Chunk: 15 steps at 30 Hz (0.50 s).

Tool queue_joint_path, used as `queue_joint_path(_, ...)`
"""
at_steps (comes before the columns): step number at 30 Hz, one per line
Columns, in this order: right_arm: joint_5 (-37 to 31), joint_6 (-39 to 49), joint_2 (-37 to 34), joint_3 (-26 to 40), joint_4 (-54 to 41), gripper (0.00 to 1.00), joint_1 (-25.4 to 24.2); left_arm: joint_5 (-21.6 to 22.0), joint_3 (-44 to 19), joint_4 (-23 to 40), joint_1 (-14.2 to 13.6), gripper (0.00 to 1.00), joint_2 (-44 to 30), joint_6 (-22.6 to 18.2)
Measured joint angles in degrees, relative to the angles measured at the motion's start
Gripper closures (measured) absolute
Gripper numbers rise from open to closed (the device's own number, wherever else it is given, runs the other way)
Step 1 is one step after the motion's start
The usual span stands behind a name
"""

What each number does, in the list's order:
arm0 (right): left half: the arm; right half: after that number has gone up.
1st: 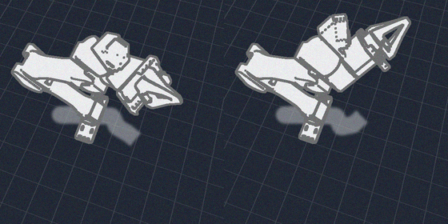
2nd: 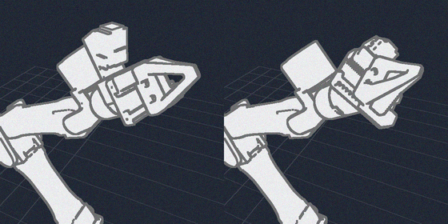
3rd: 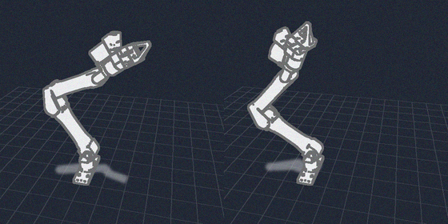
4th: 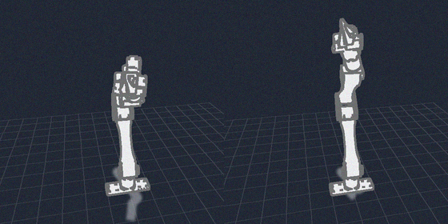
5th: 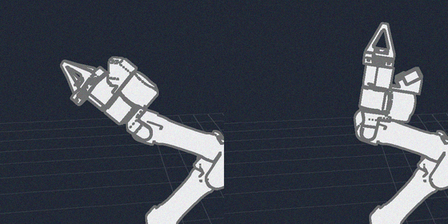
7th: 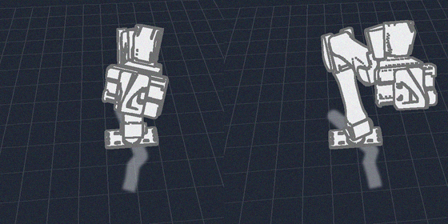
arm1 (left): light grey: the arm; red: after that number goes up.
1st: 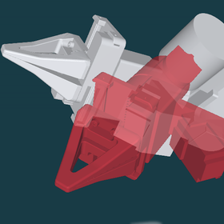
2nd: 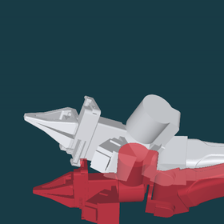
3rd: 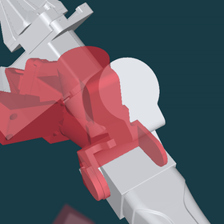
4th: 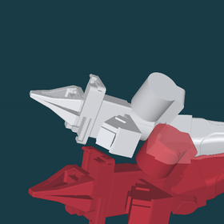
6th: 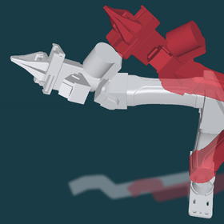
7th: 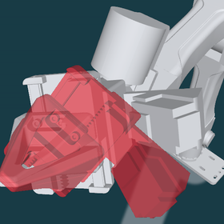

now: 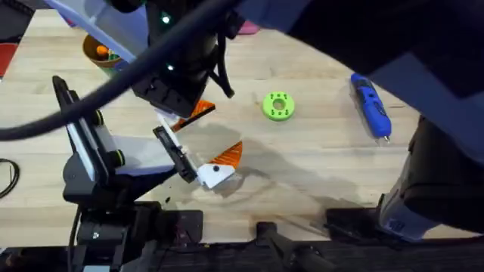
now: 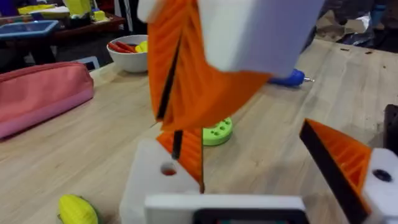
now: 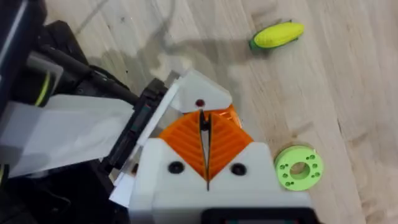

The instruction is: Pick up the gripper from the table and insert it into the empty holder that is missing its gripper. Then pick up a screw, insert it into the mounting hole, and use the screwdriver to tighten it. Finally, clean up the table by picking up the vegetable and placing it into the bucket.

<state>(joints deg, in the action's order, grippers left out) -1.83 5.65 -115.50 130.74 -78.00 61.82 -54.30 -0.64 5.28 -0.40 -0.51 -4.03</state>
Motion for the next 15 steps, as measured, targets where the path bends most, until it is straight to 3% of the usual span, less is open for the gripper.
queue_joint_path(15, 0.0, 0.0, 0.0, 0.0, 1.1, 0.995, 0.4, 0.0, 0.0, 0.0, 0.0, 0.015, 0.0, 0.0)
